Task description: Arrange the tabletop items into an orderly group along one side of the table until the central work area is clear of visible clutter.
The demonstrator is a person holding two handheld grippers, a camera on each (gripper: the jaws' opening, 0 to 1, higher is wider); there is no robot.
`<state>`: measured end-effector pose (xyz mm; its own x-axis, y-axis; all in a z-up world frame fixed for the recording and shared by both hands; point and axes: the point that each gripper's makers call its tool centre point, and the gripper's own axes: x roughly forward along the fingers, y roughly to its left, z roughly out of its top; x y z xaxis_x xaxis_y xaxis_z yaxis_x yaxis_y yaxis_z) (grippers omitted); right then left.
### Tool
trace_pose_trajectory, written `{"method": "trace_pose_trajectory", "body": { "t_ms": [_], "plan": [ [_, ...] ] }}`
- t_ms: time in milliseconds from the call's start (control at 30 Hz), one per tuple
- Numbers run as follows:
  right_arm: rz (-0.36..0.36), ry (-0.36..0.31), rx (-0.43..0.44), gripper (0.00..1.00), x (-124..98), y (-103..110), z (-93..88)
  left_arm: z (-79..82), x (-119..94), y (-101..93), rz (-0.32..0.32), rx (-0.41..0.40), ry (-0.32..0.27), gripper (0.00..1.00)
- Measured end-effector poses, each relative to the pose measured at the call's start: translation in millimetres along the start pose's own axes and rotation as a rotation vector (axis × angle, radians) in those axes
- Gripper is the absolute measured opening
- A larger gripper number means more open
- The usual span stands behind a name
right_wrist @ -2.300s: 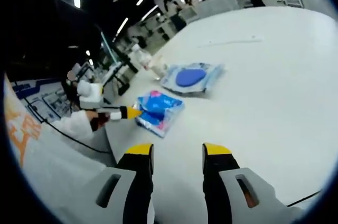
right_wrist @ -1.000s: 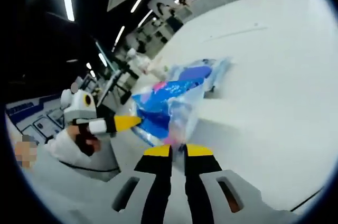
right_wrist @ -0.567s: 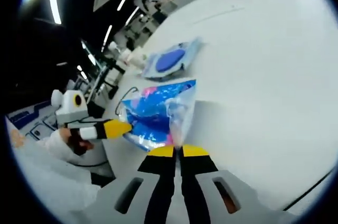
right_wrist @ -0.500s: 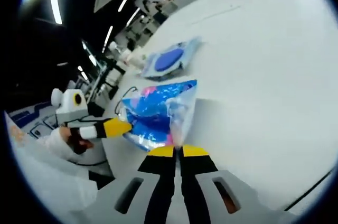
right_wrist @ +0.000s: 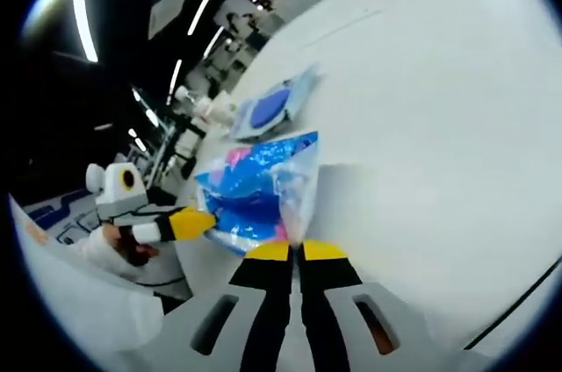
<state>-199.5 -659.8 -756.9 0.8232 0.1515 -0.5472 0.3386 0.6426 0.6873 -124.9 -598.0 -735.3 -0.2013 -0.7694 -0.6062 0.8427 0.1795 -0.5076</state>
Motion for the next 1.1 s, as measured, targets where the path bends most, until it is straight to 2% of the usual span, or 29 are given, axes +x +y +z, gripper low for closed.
{"method": "trace_pose_trajectory", "body": {
  "t_ms": [200, 300, 433, 500, 567, 700, 767, 833, 1000, 1100],
  "plan": [
    [0.004, 0.004, -0.001, 0.0, 1, 1, -0.1, -0.8, 0, 1.6, 0.01, -0.001, 0.009, 0.0],
    [-0.009, -0.004, -0.009, 0.0, -2, -2, 6.0, 5.2, 6, 0.5, 0.0, 0.019, 0.026, 0.0],
    [-0.027, -0.054, 0.004, 0.0, -6, -8, 27.5, 29.3, 19, -0.3, -0.001, 0.096, 0.053, 0.0],
    [-0.032, -0.109, 0.014, 0.0, -10, -11, 45.7, 46.9, 24, -4.4, -0.003, 0.129, 0.048, 0.0],
    [-0.037, -0.136, 0.02, 0.0, -14, -13, 57.8, 62.8, 29, -8.5, -0.012, 0.148, 0.036, 0.0],
    [-0.055, -0.155, 0.017, 0.0, -21, -18, 80.2, 85.4, 44, -13.0, -0.021, 0.155, 0.036, 0.0],
    [-0.078, -0.173, -0.015, 0.0, -23, -24, 97.0, 97.1, 52, -15.3, -0.022, 0.174, 0.032, 0.0],
    [-0.091, -0.181, -0.023, 0.0, -24, -28, 106.5, 108.0, 58, -17.7, -0.022, 0.175, 0.028, 0.0],
    [-0.134, -0.205, -0.024, 0.0, -22, -43, 129.4, 121.0, 74, -13.5, 0.001, 0.115, 0.035, 0.0],
    [-0.161, -0.201, -0.028, 0.0, -21, -51, 133.1, 123.3, 84, -14.4, 0.008, 0.101, 0.043, 0.0]
  ]
}}
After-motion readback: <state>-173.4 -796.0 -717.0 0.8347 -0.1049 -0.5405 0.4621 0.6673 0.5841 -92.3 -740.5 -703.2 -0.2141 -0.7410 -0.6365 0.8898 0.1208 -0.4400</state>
